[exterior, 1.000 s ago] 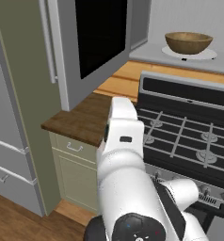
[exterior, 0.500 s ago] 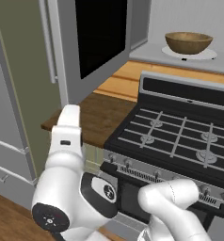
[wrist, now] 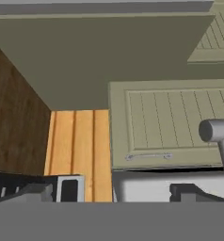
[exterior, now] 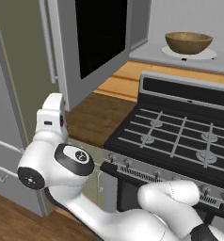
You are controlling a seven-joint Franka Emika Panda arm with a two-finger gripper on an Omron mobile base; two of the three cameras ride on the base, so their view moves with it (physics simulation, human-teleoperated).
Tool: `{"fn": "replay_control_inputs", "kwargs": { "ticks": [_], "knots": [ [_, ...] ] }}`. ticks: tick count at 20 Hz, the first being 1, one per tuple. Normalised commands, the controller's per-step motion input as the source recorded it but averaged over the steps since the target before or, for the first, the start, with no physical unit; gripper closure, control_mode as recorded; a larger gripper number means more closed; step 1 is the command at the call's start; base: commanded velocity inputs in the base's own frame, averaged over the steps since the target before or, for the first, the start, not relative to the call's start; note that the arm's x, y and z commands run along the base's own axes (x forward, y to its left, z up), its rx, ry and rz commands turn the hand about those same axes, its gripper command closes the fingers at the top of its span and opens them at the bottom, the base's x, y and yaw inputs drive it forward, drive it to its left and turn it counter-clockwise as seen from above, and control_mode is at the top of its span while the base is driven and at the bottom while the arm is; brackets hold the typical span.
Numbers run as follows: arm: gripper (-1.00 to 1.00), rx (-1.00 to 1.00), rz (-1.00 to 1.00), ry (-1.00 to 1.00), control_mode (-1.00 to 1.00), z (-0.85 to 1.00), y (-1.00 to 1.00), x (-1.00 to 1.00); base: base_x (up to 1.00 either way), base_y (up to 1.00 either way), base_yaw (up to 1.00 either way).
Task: Pick the bell pepper from the sink and place it in the bowl. Then pick the bowl and place it in the microwave. Then close the microwave door and press the start button.
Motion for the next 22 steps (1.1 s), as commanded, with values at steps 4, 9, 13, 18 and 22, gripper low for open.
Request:
{"fn": "replay_control_inputs", "kwargs": {
  "ticks": [4,9,13,18,22],
  "knots": [
    [-1.00,0.00,-0.05,0.00,-1.00,-0.15,0.42,0.80,0.00,0.00,0.00],
    [-1.00,0.00,-0.08,0.00,-1.00,0.00,0.05,0.31,0.00,0.00,0.00],
    [-1.00,0.00,-0.01,-0.02,-1.00,-0.07,0.19,-0.08,0.00,0.00,0.00],
    [-1.00,0.00,-0.01,-0.01,-1.00,-0.13,0.31,0.30,0.00,0.00,0.00],
    [-1.00,0.00,-0.07,0.00,-1.00,-0.02,-0.04,0.89,0.00,0.00,0.00]
  ]
}}
